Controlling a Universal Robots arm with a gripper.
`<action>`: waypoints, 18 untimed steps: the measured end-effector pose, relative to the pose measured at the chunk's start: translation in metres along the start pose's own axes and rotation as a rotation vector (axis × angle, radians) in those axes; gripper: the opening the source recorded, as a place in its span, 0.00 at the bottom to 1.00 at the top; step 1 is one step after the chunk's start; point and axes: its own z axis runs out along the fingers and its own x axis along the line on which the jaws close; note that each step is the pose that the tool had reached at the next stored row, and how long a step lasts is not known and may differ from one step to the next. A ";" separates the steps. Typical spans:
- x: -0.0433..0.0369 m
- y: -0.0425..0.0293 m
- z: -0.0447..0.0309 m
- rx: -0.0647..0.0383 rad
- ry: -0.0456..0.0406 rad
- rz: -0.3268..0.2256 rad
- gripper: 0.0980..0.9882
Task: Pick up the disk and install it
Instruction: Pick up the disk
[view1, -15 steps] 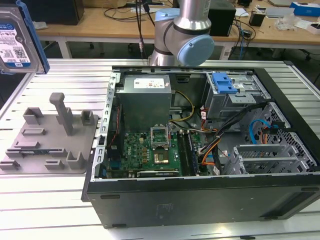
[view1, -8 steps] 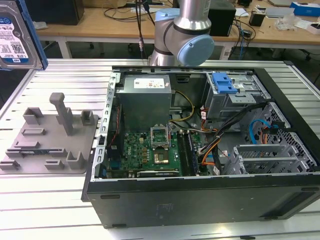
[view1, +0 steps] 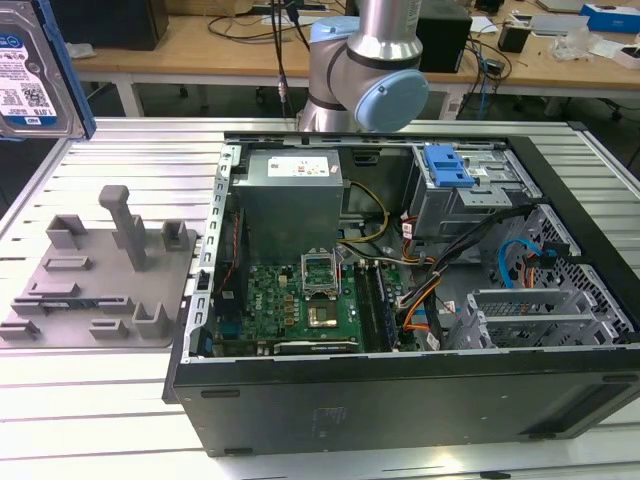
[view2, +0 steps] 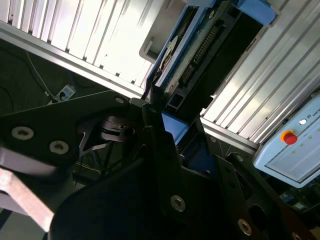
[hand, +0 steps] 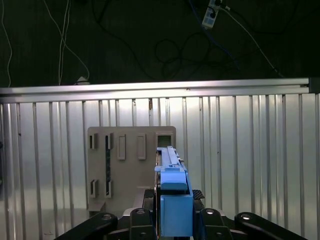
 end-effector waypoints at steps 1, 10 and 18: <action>0.0000 0.0000 0.0000 0.000 0.0000 0.000 0.30; 0.0013 -0.0084 0.0000 0.000 0.0000 0.000 0.30; 0.0087 -0.0248 -0.0005 -0.006 0.0002 0.000 0.30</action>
